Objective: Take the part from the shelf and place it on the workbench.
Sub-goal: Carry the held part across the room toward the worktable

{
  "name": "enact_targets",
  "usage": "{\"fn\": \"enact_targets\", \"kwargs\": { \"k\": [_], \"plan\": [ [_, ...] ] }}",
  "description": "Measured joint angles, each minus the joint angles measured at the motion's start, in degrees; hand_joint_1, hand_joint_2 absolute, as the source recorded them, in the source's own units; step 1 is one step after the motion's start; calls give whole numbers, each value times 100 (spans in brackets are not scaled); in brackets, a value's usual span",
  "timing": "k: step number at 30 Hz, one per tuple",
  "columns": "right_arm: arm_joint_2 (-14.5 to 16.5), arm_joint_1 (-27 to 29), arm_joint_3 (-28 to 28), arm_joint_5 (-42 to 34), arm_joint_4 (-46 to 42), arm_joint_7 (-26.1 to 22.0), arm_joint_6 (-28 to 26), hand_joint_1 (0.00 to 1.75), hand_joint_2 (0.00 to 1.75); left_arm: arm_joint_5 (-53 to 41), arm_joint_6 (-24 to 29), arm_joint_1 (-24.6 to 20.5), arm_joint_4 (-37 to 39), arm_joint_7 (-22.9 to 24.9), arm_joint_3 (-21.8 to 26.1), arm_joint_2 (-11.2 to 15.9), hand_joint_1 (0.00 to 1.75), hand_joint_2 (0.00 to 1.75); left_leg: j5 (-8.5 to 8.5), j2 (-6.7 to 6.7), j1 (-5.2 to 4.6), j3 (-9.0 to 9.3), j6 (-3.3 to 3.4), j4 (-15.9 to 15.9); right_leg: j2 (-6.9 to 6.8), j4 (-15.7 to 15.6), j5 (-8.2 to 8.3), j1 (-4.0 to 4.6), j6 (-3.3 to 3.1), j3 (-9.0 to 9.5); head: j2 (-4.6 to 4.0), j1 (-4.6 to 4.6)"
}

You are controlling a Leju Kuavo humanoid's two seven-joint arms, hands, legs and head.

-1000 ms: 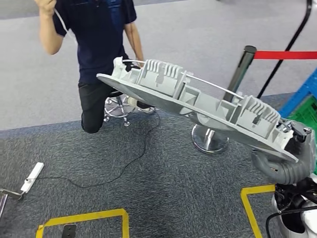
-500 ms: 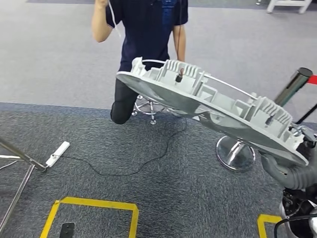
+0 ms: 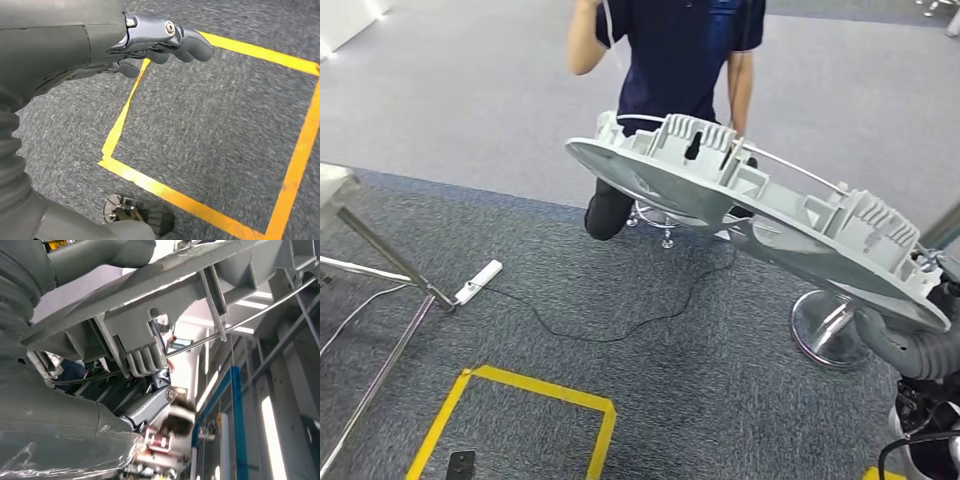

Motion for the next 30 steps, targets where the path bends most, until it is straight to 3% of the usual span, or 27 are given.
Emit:
{"fn": "enact_targets", "kwargs": {
  "k": [2,4,5,7,8,9,10,11,12,13,15,17,19,20,22,24,26,27,28,29,30],
  "plan": [
    [0,-3,-5,1,0,-1,6,175,175,0,3,-23,0,0,0,2,0,175,77,148,-49,192,57,-404,-127,1,-15,24,51,10,0,2],
    [0,-6,-6,1,1,-1,8,175,175,1,4,-21,0,0,0,5,0,175,89,19,-54,176,119,-448,-251,-24,-25,27,114,30,0,6],
    [0,-9,-3,2,2,0,10,175,175,3,6,-9,0,-1,0,4,0,175,103,-56,-41,185,148,-468,-208,-7,-53,18,149,33,0,8],
    [-1,-16,-6,1,2,-2,14,175,175,12,11,-2,0,-3,0,9,0,175,133,-191,5,219,203,-504,108,307,-253,-3,207,-94,1,36],
    [-2,-17,-9,-1,3,-3,15,175,175,16,15,-8,0,-4,0,12,0,175,136,-258,17,221,218,-508,309,653,-425,-13,225,-252,1,62],
    [-3,-12,-13,-2,5,-4,15,175,175,18,17,-17,0,-4,0,14,0,175,137,-334,24,221,229,-507,426,1062,-602,-18,236,-453,1,79],
    [-4,-6,-17,-3,11,-3,15,175,175,18,19,-22,0,-4,0,11,0,175,137,-419,25,221,234,-506,476,1419,-723,-18,243,-641,0,92],
    [-4,1,-18,-3,16,-1,15,175,175,18,19,-20,0,-4,0,7,0,175,136,-506,24,223,235,-505,491,1610,-744,-19,247,-756,0,97],
    [-4,5,-18,-2,21,0,15,175,175,19,19,-15,0,-2,0,2,0,175,137,-597,27,229,234,-502,498,1564,-645,-22,245,-758,0,96],
    [-4,5,-18,-3,24,0,16,175,175,19,19,-10,0,0,0,-1,0,175,136,-689,33,239,228,-499,526,1279,-446,-29,240,-635,0,97],
    [-6,-1,-18,-3,26,-1,17,175,175,20,18,-10,0,6,0,-1,0,175,127,-862,41,242,192,-476,768,451,-70,-73,245,-241,0,96],
    [-10,-3,-21,-5,29,-2,17,175,175,20,18,-14,0,13,0,3,0,175,137,-1006,51,197,128,-452,980,5,30,-103,235,-8,0,93],
    [-14,-4,-26,-5,33,0,21,175,175,20,14,7,0,20,0,6,0,175,171,-1140,76,142,56,-461,915,-28,14,-91,177,17,0,90],
    [-15,-12,-26,-5,34,1,23,175,175,19,10,26,-1,21,-1,8,0,175,165,-1130,78,123,26,-456,844,-37,22,-88,143,21,0,89],
    [-15,-23,-29,-7,34,-1,25,175,175,18,-9,37,-3,22,-2,6,0,175,-8,-831,53,-13,-28,-205,687,-65,33,-93,66,38,0,41],
    [-15,-23,-37,-10,35,-3,26,175,175,17,-30,14,-7,20,-2,-5,0,175,-366,-437,44,-353,-67,480,521,-72,22,-72,17,45,0,-6],
    [-15,-14,-42,-12,38,-3,26,175,175,18,-36,0,-8,17,-3,-14,0,175,-561,-316,58,-661,-84,1096,349,-71,5,-52,-1,50,0,-7],
    [-15,-10,-42,-14,39,-3,27,175,175,22,-37,2,-9,16,-3,-16,0,175,-505,-297,59,-683,-83,1140,266,-71,-5,-47,-3,58,0,-7],
    [-15,-8,-42,-17,40,-3,27,175,175,26,-38,5,-9,15,-4,-15,0,175,-351,-273,58,-590,-75,959,190,-71,-16,-42,-1,72,0,-8],
    [-15,-9,-42,-21,40,-3,28,175,175,31,-39,7,-9,15,-5,-12,0,175,-148,-195,47,-406,-56,615,118,-71,-29,-38,8,94,0,-9],
    [-15,-9,-42,-26,40,-4,27,175,175,34,-38,4,-9,15,-7,-8,0,175,16,-27,18,-194,-32,218,50,-68,-49,-22,25,117,0,-8]
  ]
}}
